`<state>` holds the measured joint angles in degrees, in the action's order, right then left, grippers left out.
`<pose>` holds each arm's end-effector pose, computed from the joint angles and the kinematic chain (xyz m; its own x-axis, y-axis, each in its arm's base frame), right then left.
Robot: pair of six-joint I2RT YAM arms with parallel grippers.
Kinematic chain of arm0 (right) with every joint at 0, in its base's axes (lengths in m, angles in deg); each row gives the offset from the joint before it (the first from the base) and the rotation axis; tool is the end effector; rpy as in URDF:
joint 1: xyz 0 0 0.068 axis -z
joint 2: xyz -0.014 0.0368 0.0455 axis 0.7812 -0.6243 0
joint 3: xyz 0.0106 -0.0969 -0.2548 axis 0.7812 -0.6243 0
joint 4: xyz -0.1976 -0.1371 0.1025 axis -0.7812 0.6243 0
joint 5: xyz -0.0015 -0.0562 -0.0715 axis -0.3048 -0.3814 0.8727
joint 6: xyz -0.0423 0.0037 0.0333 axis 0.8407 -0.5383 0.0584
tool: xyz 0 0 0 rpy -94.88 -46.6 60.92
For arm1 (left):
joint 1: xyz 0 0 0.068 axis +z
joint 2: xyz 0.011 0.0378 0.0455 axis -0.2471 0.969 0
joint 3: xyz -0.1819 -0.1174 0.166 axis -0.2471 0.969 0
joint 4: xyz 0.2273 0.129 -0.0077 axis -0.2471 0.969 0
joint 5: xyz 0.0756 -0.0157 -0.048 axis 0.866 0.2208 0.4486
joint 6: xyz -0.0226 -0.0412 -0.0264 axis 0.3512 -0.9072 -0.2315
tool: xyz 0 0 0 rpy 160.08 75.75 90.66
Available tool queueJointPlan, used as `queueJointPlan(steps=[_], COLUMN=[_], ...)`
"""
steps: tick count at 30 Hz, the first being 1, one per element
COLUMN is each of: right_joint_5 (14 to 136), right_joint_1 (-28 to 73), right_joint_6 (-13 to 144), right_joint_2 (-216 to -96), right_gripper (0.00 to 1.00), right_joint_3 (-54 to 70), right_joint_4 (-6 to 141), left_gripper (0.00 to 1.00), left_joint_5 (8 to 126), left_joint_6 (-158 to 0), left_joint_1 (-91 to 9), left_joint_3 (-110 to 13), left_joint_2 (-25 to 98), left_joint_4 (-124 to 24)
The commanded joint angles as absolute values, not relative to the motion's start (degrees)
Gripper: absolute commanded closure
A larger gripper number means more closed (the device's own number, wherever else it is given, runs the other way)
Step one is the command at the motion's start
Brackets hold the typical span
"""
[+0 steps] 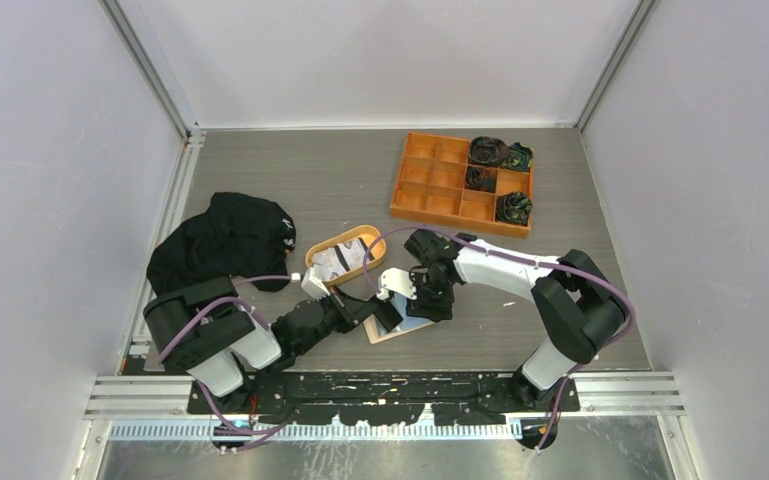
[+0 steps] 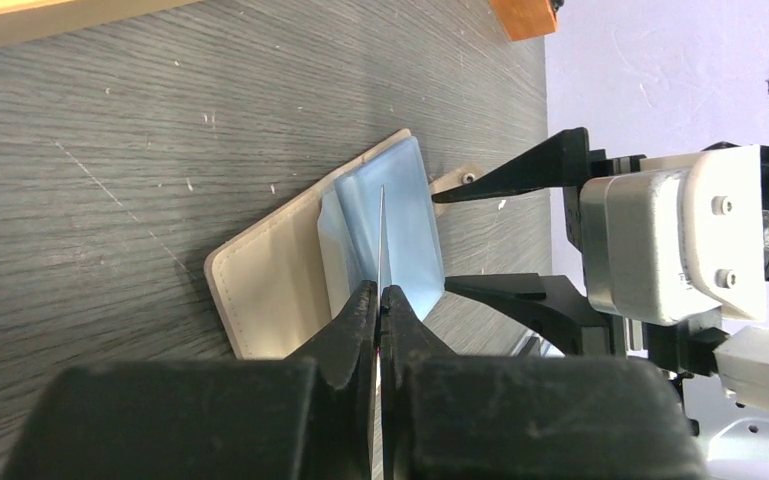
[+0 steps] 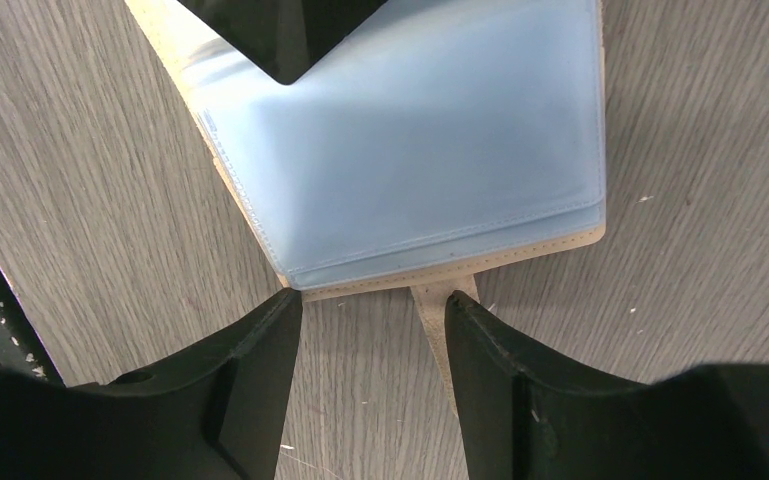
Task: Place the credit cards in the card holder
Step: Insert the credit card into the card holder.
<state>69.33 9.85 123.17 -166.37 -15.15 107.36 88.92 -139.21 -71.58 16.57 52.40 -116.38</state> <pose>0.1997 0.1881 0.1620 0.0586 -0.9536 -0.2955 -0.9979 -0.0641 0.0090 0.1229 -0.1753 0.1095 -0.7030 -0.6108 -0.3644 0.0759 0.4449 -0.8923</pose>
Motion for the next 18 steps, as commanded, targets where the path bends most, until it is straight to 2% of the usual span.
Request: queueJointPlan(steps=[1, 18], right_joint_5=[69.77, 70.20], right_joint_1=[9.46, 9.06], right_joint_6=[122.97, 122.53], right_joint_2=[-167.00, -167.63], right_gripper=[0.40, 0.40], right_joint_3=[-13.30, -13.13], right_joint_4=[107.07, 106.99], left_gripper=[1.00, 1.00], left_joint_5=[89.27, 90.03], left_joint_6=[-140.98, -145.23], left_joint_1=[-71.70, -71.76], left_joint_3=[16.44, 15.69], left_joint_2=[53.47, 60.84], left_joint_4=[-117.26, -120.07])
